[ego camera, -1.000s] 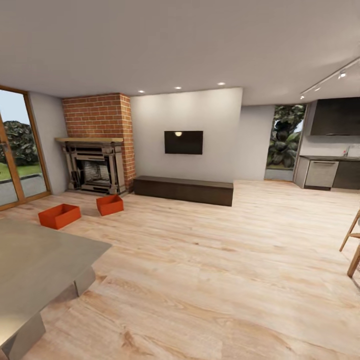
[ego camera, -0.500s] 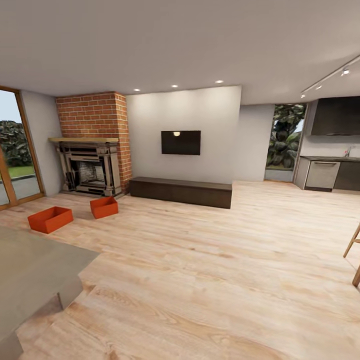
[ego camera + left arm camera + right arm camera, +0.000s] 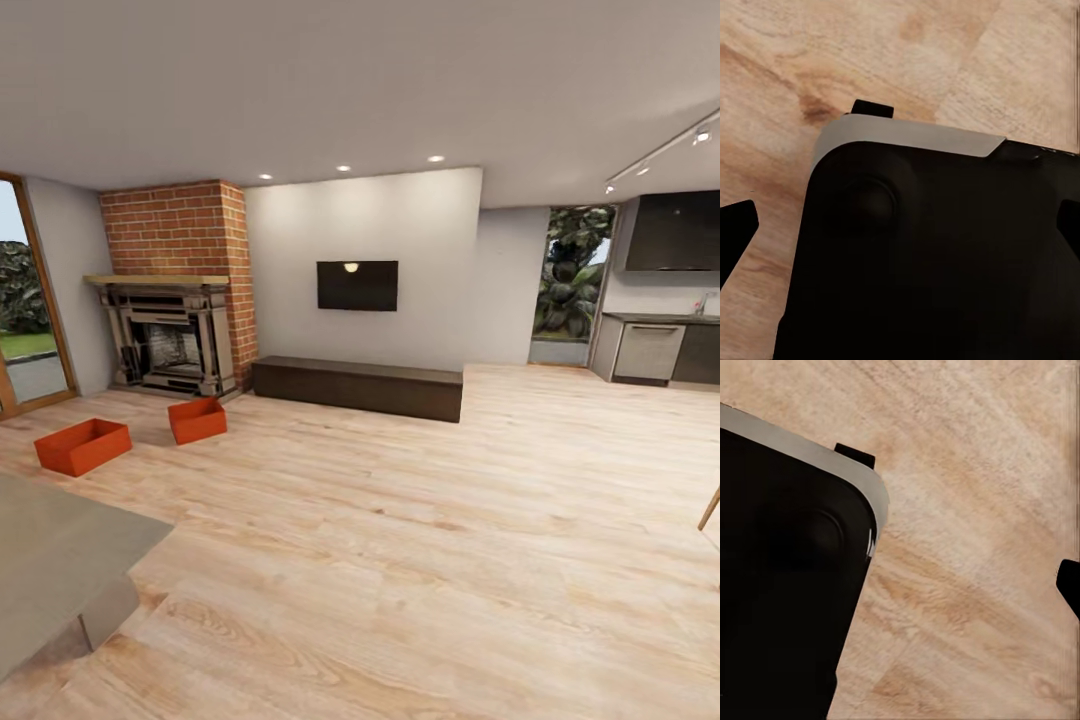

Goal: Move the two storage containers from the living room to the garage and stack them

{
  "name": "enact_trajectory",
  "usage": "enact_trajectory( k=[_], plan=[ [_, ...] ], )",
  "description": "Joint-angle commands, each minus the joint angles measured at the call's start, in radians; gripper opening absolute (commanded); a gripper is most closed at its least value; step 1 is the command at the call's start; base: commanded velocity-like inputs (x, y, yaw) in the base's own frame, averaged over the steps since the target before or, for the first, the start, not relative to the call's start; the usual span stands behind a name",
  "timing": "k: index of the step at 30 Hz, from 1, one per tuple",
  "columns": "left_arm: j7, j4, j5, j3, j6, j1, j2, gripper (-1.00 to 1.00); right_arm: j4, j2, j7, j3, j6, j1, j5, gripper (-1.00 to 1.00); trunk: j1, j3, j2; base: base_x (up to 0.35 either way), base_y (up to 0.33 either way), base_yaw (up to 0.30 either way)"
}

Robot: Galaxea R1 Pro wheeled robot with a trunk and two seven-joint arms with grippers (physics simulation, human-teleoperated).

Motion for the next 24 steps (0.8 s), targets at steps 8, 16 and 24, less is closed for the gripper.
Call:
enact_trajectory(
  k=[8,16,24],
  plan=[
    [0.001,-0.001,0.006,0.0,-0.003,0.0,0.0,1.0,0.003,0.003,0.006,0.008,-0.005,-0.001,-0.01,1.0,0.001,-0.001,-0.001,0.315,-0.078,0.0],
    [0.001,-0.001,0.006,0.0,-0.003,0.0,0.0,1.0,0.003,0.013,0.005,0.007,-0.003,-0.001,-0.012,1.0,0.001,-0.001,-0.001,0.315,-0.076,0.0],
    [0.001,-0.001,0.006,0.0,-0.003,0.0,0.0,1.0,0.003,0.013,0.006,0.007,-0.003,-0.001,-0.012,1.0,0.001,-0.001,-0.001,0.315,-0.076,0.0]
  ],
)
